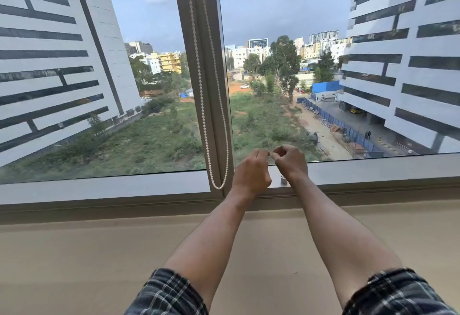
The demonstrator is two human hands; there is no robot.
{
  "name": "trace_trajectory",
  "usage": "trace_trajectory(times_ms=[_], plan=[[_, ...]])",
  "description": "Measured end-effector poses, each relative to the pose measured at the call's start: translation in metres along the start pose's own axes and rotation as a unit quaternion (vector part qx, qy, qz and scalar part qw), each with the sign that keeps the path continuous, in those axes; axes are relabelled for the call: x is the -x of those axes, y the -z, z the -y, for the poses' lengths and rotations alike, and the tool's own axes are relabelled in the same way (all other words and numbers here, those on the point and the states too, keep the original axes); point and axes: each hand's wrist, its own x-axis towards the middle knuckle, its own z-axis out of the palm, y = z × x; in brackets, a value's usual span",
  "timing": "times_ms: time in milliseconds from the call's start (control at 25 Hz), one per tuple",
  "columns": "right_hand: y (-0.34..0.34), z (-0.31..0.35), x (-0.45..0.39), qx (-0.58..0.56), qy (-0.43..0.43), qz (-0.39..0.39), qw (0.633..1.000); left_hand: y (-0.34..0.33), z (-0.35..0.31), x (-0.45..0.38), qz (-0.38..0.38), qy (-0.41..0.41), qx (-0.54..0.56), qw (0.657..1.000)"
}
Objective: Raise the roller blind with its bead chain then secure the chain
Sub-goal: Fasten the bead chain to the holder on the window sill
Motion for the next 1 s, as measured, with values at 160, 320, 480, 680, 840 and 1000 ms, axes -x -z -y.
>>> trace_trajectory(times_ms=[160, 320, 480, 680, 840, 1000], plan=[[0.005, -0.028, 0.0, 0.185, -0.021, 0.037, 0.982, -0.03, 0.012, 0.0, 0.043, 0.082, -0.014, 0.996], [0.001, -0.055, -0.004, 0.264, -0.054, 0.101, 0.958, -0.05, 0.025, -0.006, 0.089, 0.167, -0.012, 0.982], [-0.011, -0.072, -0.008, 0.236, -0.071, 0.132, 0.96, -0.066, 0.038, -0.011, 0.115, 0.259, 0.036, 0.958], [-0.02, -0.083, -0.015, 0.245, -0.014, 0.091, 0.965, -0.076, 0.05, -0.015, 0.117, 0.278, 0.078, 0.95], [-0.024, -0.09, -0.017, 0.233, 0.006, 0.096, 0.968, -0.084, 0.054, -0.015, 0.102, 0.277, 0.093, 0.951], [-0.024, -0.087, -0.013, 0.136, 0.027, 0.068, 0.988, -0.09, 0.052, -0.007, 0.049, 0.293, 0.134, 0.946]])
